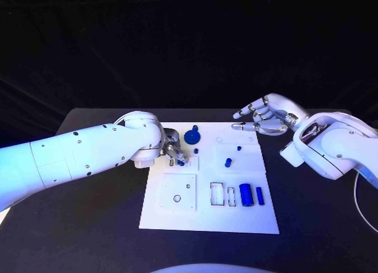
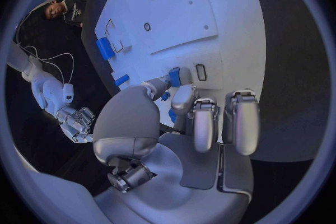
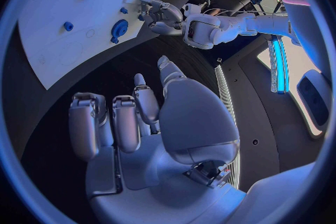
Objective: Assemble the parts on the task board
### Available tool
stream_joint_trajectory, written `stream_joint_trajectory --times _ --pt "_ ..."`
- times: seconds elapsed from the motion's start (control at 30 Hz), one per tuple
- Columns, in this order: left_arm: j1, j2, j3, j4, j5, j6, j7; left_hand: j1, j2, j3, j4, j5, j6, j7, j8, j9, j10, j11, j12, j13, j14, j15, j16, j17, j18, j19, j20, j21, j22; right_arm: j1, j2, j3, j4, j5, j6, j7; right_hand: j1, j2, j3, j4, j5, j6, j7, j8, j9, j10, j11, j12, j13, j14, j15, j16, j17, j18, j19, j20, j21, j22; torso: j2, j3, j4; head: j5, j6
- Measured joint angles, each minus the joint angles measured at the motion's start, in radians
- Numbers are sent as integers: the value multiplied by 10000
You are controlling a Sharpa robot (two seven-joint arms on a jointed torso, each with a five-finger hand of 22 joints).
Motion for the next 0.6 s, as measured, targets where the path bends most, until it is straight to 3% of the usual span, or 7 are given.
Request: stream_joint_trajectory --times 0.13,0.33,0.43,0.6 --pt "2 23 2 -36 -2 36 0 -139 64 -36 -36 -1 2 -1 -50 -28 16 13 -27 -115 0 0 0 0 1 0 0 0 0 0 -7 0 8 1 -1 0 0 0 -42 42 0 0 0 0 0 0 0 0 -27 0 0 -59 0 -1 -74 -1 -47 -1 -5 1 0 -1 4" --pt "5 45 4 -98 -14 84 -2 -443 -42 -141 -164 -1 165 -91 -99 -60 37 -9 -118 -220 0 0 0 0 5 0 0 0 0 0 -20 0 40 4 -6 5 0 0 -42 42 0 0 0 0 0 -28 -28 -51 -59 0 0 -101 6 0 -164 17 -116 -1 -5 4 0 -2 6" --pt "-2 46 -5 -141 -27 120 -21 -622 -49 -432 -34 0 396 -251 -96 -58 50 -23 -118 -229 22 -23 0 -1 12 0 0 31 0 0 -26 0 52 6 -9 7 0 0 -69 70 0 0 0 0 0 -28 -28 -50 -74 0 0 -111 8 1 -199 -18 -116 -2 -5 5 -1 -2 6" --pt "-1 45 -4 -172 -49 157 -34 -776 -49 -789 168 4 480 -307 -149 -94 50 -23 -118 -229 35 -36 0 -1 13 0 1 41 0 0 -45 -1 56 7 -15 10 0 0 -117 86 0 0 0 0 0 -28 -28 -91 -93 0 0 -115 7 1 -199 -18 -160 -2 -7 2 -6 -7 14"
